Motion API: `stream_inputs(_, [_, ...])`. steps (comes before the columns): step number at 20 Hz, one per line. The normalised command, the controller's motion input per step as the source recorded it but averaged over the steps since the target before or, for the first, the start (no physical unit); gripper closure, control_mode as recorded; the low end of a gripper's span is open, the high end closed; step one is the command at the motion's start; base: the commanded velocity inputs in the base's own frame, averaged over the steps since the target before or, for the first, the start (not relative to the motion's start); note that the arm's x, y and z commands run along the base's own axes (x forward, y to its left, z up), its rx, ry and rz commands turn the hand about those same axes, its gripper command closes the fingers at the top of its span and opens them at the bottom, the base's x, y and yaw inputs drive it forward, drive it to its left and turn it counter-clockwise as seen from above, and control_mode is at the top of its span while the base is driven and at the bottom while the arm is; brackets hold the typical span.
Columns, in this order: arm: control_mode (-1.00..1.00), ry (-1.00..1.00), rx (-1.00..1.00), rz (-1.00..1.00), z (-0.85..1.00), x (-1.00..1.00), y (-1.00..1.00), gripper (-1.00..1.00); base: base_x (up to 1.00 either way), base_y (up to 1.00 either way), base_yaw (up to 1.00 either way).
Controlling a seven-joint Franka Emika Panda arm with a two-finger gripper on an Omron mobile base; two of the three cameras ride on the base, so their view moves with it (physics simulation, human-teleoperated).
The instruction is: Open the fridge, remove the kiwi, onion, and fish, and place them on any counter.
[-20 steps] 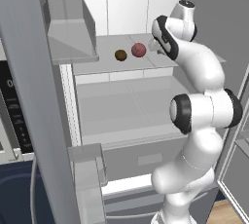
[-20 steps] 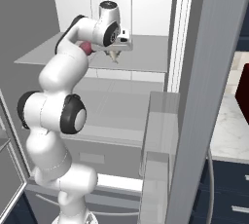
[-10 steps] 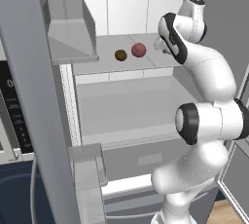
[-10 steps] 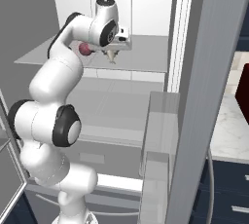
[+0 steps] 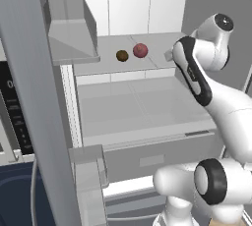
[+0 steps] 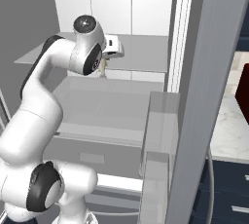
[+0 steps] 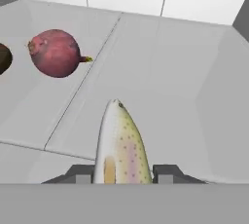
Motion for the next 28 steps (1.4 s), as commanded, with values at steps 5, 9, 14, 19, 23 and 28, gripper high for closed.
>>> stream_inputs(5, [-1.0, -0.02, -0.17, 0.02, 0.21, -1.0, 0.0, 1.0, 0.0, 0.0, 0.0])
stream_inputs(9, [-1.0, 0.02, -0.11, 0.03, 0.04, -0.7, 0.02, 1.0, 0.0, 0.0, 0.0])
stream_inputs(14, [1.0, 0.02, -0.03, 0.03, 0.0, -0.21, 0.01, 1.0, -0.49, 0.0, 0.07])
stream_inputs(19, [1.0, 0.0, 0.0, 0.0, 0.0, 0.0, 0.0, 1.0, -1.0, 0.0, 0.1])
stream_inputs(23, [1.0, 0.0, 0.0, 0.0, 0.0, 0.0, 0.0, 1.0, -1.0, -0.03, 0.02])
stream_inputs(28, [1.0, 0.0, 0.0, 0.0, 0.0, 0.0, 0.0, 1.0, -1.0, -0.37, 0.0])
